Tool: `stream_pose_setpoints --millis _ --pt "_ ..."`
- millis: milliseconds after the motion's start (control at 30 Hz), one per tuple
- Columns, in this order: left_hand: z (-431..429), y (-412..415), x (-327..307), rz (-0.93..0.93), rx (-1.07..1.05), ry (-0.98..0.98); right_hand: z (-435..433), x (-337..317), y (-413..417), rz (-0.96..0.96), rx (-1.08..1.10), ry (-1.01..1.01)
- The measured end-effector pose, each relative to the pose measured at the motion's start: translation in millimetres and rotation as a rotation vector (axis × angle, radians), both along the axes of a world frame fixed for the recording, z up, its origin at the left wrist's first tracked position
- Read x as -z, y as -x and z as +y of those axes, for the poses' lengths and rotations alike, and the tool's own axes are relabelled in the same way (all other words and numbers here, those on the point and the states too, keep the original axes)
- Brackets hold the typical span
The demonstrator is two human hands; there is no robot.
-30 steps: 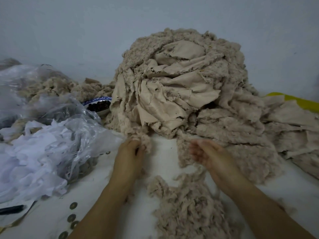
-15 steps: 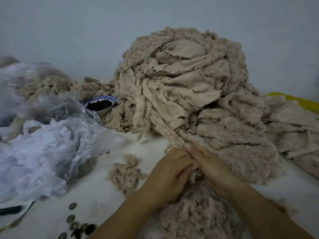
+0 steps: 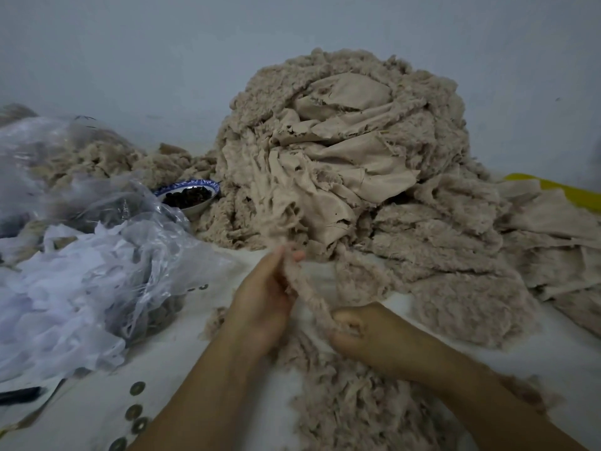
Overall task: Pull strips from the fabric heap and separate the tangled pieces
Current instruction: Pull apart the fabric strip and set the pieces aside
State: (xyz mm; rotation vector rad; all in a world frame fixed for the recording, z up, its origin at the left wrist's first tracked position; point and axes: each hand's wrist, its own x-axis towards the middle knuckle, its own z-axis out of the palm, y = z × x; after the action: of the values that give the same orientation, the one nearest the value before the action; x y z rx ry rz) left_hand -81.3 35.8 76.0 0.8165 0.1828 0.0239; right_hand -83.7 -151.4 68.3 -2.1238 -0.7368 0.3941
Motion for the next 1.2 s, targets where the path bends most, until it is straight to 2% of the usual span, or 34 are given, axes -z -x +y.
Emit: stream_pose_setpoints --millis 33,100,167,233,300,367,433,500,533,600,700,767,867,933,1000,1100,1167,1200 --pt "7 -1 -2 -0.015 -0.017 0.141 -5 -1 -3 0.003 0.028 -0.004" --pt "16 -1 -1 -0.051 -0.06 0.284 -17 -4 -10 0.024 0.082 -0.003" --pt "19 -3 0 -0.07 -0.065 0.33 -25 -4 -14 0.027 0.113 0.017" --pt "15 -4 -3 -0.073 -0.036 0.283 -27 -3 -14 -0.004 0.162 0.024" --pt "10 1 -6 -0.076 -0.02 0.002 -27 -1 -16 -0.048 0.217 0.006" --pt "-3 15 -4 -0.118 0.059 -0.498 -26 -2 -15 -0.099 0.25 -0.051" --pt "-27 33 3 -0.211 0.312 -0.91 -21 -6 -11 -0.118 0.281 -0.177" --pt "-50 43 7 -0.319 0.496 -1.158 -16 -11 -6 -0.037 0.264 -0.343" --pt "-57 42 7 -0.318 0.483 -1.176 -15 -12 -4 0.044 0.243 -0.427" --pt "-56 38 3 -0.27 0.341 -1.133 -15 -11 -3 0.158 0.249 -0.518" --pt "-46 35 9 -0.174 0.151 -1.006 -11 -5 -7 0.1 0.28 -0.462" --pt "-45 33 12 -0.105 0.096 -0.72 -11 0 -11 0.044 0.323 -0.438" --pt "-32 22 2 -0.132 0.083 -0.097 -17 -1 -16 -0.068 0.49 -0.383" --pt "-16 15 -3 -0.151 0.038 0.111 -21 -1 -17 -0.118 0.569 -0.42" --pt "-6 12 -1 -0.132 -0.004 0.182 -24 -2 -18 -0.116 0.619 -0.446" --pt "5 9 1 -0.11 -0.058 0.247 -25 -6 -19 0.062 0.667 -0.618" --pt "6 11 -1 -0.121 -0.074 0.167 -24 -11 -18 0.215 0.632 -0.755" --pt "4 13 -1 -0.129 -0.067 0.041 -23 -13 -16 0.272 0.579 -0.805"
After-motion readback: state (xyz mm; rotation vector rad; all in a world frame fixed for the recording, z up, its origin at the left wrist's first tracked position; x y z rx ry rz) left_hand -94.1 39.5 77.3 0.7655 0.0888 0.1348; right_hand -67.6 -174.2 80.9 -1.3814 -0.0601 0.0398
